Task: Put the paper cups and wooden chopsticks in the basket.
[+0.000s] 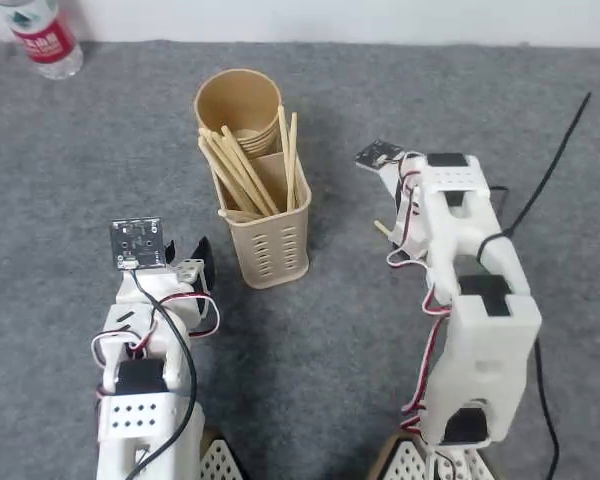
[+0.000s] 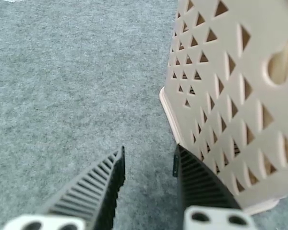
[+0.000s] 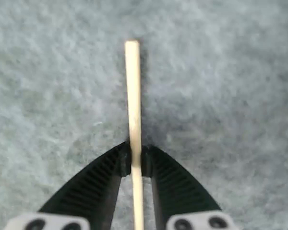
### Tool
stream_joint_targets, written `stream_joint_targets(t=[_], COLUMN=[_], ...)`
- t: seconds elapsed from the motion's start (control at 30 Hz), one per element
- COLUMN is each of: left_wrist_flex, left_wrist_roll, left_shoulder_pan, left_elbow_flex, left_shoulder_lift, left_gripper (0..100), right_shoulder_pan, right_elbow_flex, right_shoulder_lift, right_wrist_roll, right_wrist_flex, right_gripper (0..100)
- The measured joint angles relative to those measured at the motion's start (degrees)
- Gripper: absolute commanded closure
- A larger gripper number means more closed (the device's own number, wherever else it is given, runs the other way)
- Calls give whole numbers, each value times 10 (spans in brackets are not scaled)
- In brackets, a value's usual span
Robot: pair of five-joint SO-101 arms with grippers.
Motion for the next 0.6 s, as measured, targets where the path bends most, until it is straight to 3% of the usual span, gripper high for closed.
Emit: stream_joint_targets(t=[0.3,0.6], left_wrist_flex=[0,0], left_wrist_roll=[0,0], left_shoulder_pan=[0,0], left_elbow_flex=[0,0], left_shoulder_lift=[0,0], left_gripper=[827,827], right_shoulder_pan=[-3,-15], right_elbow_flex=[-57,-259], right_shoulder_lift=[26,-101], right_wrist_roll=[7,-113], right_wrist_flex=[69,199], right_gripper=[992,992])
